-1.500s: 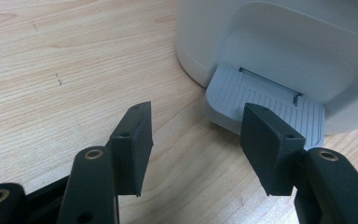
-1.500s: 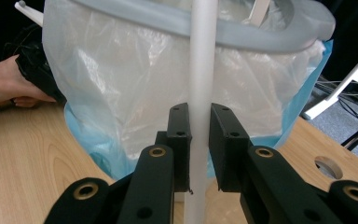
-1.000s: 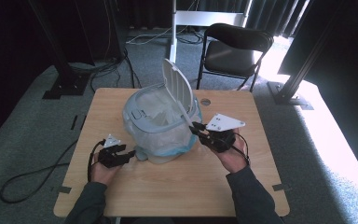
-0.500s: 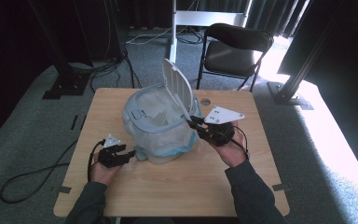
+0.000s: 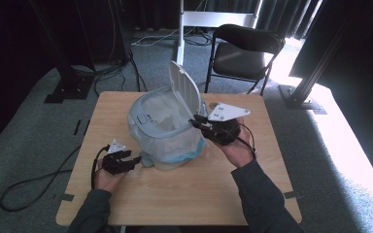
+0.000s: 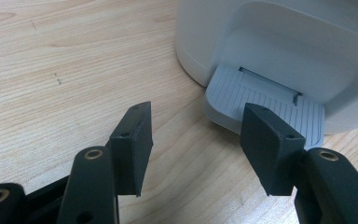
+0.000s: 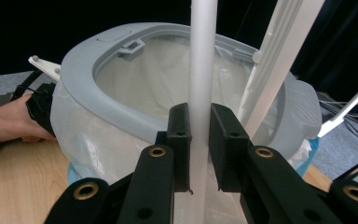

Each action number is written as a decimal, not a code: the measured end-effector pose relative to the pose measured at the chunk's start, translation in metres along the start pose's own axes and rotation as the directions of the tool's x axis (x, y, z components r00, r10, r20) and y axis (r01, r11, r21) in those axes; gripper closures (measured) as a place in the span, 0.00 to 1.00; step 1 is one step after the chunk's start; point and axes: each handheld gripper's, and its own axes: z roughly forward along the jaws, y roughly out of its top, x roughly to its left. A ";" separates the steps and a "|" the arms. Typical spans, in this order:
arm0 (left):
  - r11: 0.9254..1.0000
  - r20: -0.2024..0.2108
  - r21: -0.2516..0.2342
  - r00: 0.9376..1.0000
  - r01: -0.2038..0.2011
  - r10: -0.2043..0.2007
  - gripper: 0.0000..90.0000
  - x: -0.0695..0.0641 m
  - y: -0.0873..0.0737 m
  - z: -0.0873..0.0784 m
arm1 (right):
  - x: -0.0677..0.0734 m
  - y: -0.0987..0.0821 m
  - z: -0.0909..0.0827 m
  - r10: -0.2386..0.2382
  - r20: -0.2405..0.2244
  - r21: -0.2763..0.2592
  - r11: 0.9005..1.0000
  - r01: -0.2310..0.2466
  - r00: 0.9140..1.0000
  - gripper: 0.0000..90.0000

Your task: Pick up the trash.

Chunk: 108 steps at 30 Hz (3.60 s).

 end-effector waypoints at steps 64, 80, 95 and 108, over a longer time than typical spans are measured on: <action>1.000 0.002 0.004 1.000 -0.006 0.006 0.49 0.000 0.000 0.000 | 0.006 0.084 0.039 0.008 0.039 -0.171 0.985 -0.002 0.999 0.88; 1.000 -0.001 0.003 1.000 -0.009 0.009 0.49 0.000 0.000 0.000 | 0.010 0.095 0.050 0.012 0.063 -0.193 0.981 0.001 0.998 0.88; 1.000 0.000 0.004 1.000 -0.010 0.010 0.49 0.000 0.000 0.000 | 0.009 0.095 0.062 0.014 0.106 -0.177 0.984 0.005 0.994 0.87; 1.000 0.002 0.004 1.000 -0.009 0.009 0.49 -0.001 0.000 0.000 | 0.009 0.090 0.061 0.017 0.097 -0.152 0.988 -0.002 0.995 0.73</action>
